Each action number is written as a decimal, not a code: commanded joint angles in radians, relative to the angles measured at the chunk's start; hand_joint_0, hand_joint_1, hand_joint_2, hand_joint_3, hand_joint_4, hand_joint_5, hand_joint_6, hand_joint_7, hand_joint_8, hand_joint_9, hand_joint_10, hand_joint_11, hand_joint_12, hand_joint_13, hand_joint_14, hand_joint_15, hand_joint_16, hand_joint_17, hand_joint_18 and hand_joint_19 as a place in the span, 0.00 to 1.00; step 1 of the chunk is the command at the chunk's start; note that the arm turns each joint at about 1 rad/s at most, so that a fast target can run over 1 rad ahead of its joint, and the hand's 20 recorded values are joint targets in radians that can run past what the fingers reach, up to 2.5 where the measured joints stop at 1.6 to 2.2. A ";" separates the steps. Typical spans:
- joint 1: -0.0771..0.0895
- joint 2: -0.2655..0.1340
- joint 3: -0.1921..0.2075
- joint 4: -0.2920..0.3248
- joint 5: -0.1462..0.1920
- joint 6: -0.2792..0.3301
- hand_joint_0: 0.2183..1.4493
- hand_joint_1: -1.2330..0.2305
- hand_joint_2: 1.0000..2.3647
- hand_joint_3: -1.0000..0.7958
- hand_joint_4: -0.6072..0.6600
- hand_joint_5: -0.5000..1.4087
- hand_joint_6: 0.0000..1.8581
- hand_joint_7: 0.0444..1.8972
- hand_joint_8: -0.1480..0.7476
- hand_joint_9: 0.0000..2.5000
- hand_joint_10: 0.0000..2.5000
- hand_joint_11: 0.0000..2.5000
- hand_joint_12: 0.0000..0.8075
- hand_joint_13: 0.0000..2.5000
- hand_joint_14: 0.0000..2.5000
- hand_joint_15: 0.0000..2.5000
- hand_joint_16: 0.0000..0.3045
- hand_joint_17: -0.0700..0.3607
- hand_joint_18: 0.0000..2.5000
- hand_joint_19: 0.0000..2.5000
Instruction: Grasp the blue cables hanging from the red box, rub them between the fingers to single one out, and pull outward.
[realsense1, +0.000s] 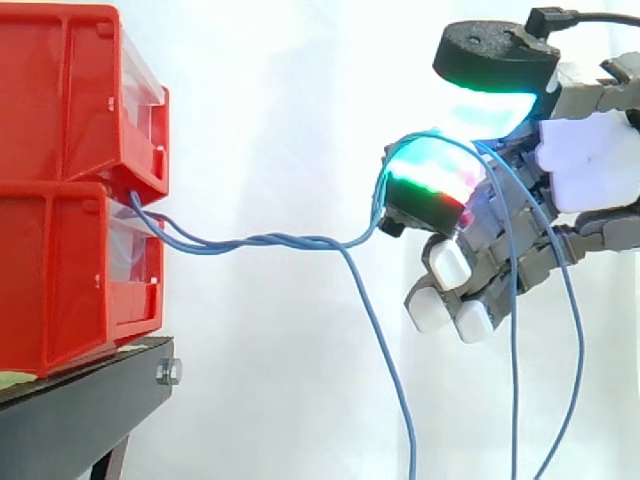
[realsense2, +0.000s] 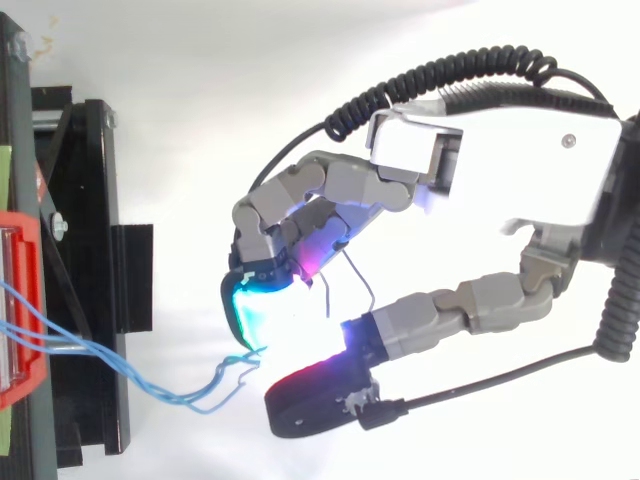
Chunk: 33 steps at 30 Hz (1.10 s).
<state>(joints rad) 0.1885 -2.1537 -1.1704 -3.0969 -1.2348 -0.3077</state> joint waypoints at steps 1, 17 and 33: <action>0.000 0.000 0.000 0.000 -0.003 -0.004 0.31 0.29 0.01 0.55 0.47 0.22 0.47 0.61 0.49 0.41 0.01 0.16 0.50 0.29 0.01 0.16 0.17 0.44 0.27 0.19; 0.000 0.000 0.000 -0.005 0.000 -0.011 0.31 0.29 0.01 0.55 0.47 0.22 0.47 0.61 0.49 0.41 0.01 0.16 0.50 0.29 0.01 0.17 0.18 0.44 0.27 0.18; 0.000 0.000 0.000 -0.049 -0.002 -0.019 0.31 0.29 0.01 0.56 0.48 0.22 0.47 0.61 0.50 0.42 0.01 0.16 0.50 0.29 0.01 0.17 0.18 0.44 0.28 0.19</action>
<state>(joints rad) 0.1883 -2.1535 -1.1704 -3.1459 -1.2360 -0.3267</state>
